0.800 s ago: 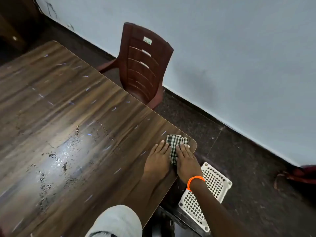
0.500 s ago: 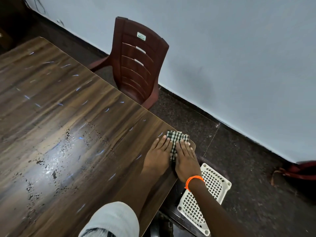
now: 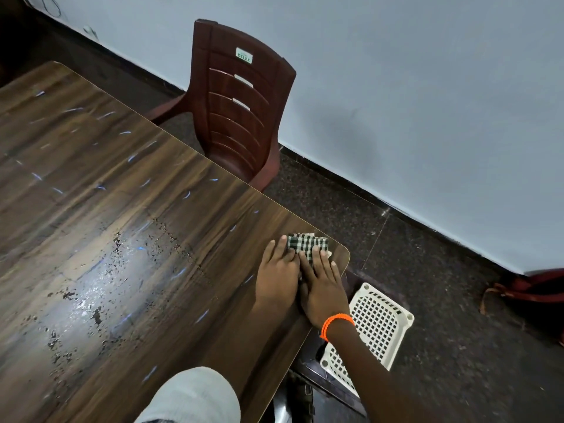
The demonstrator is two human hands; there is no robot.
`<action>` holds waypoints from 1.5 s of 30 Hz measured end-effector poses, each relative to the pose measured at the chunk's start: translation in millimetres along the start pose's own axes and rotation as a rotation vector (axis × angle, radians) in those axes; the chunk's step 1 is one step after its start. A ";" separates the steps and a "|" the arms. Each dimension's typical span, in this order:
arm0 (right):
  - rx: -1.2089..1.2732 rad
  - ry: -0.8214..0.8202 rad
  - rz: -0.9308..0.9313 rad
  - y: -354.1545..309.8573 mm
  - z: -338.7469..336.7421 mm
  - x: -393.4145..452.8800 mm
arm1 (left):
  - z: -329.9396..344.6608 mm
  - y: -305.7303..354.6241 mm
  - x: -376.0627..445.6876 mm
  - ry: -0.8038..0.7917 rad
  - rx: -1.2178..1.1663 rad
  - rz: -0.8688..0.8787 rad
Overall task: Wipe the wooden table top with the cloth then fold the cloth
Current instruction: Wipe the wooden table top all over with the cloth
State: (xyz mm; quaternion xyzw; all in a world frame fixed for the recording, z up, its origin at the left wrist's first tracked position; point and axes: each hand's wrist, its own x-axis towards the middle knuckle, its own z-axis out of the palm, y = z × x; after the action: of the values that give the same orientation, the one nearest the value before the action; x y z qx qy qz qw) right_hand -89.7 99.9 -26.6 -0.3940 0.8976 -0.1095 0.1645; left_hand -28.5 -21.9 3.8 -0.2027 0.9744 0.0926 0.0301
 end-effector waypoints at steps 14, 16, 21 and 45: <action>0.003 0.079 0.226 23.4 -9.1 5.7 | -4.2 25.1 50.2 -0.158 0.041 0.167; 0.052 0.087 0.230 18.4 -9.0 15.5 | -8.8 21.4 58.8 -0.167 0.060 0.151; 0.078 0.085 0.118 6.3 -7.4 20.5 | -12.0 8.0 45.6 -0.166 0.087 0.062; 0.040 0.212 0.089 -15.0 23.9 -40.5 | -3.5 -17.2 -13.5 -0.164 0.020 0.171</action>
State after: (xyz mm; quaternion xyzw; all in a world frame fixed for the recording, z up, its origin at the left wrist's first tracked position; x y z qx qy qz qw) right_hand -44.8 118.5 -35.3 -0.3367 0.9241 -0.1612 0.0814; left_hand -9.3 -32.8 5.7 -0.1101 0.9833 0.1014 0.1039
